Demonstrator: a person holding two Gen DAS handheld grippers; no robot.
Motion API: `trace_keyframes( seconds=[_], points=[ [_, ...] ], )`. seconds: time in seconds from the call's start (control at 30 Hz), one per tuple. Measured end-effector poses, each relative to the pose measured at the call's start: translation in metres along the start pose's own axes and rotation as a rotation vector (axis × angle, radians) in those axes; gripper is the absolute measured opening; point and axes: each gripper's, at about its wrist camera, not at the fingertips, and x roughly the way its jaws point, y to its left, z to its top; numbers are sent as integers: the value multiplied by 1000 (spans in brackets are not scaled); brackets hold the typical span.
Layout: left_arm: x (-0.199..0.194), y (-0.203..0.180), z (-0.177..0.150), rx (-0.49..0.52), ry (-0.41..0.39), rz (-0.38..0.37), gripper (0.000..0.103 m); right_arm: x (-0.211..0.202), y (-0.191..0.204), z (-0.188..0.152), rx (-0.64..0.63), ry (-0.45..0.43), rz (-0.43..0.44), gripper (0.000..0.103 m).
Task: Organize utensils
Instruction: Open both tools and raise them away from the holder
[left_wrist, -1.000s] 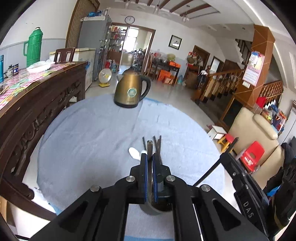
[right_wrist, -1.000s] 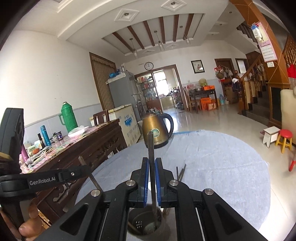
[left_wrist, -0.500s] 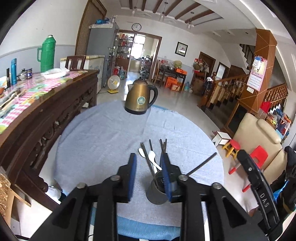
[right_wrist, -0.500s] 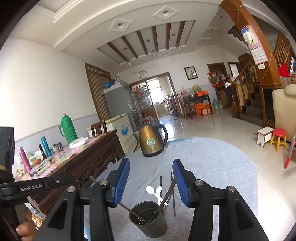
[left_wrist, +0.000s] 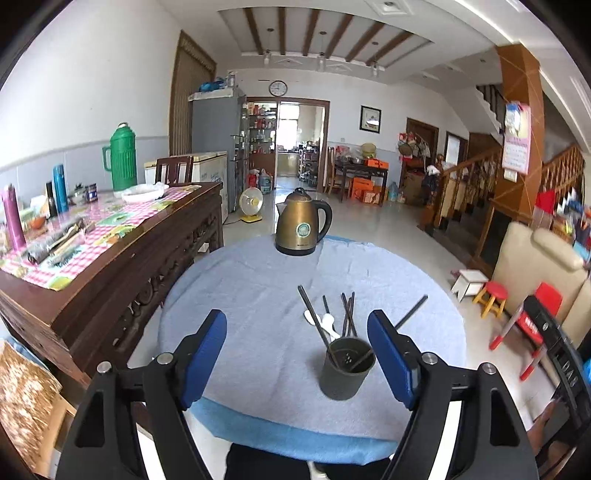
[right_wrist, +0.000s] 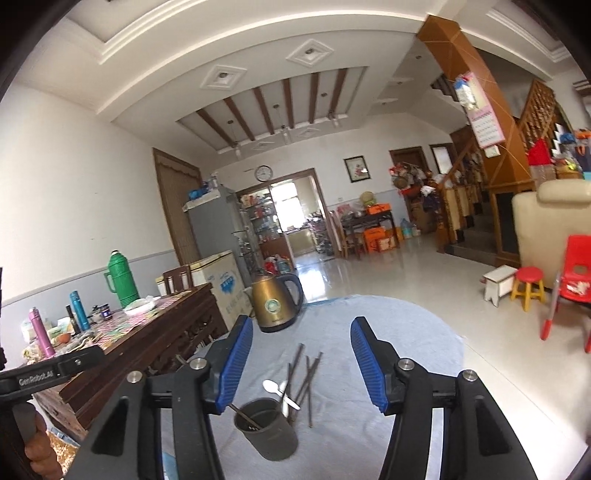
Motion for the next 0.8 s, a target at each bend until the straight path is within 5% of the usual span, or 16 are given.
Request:
trace_keyframes(
  seconds=[0.33, 0.8],
  points=[
    [-30, 5, -23, 50, 19, 36, 82, -60, -19, 14, -33, -60, -79, 59],
    [-51, 33, -18, -9, 35, 74, 82, -84, -19, 32, -31, -84, -88, 59]
  ],
)
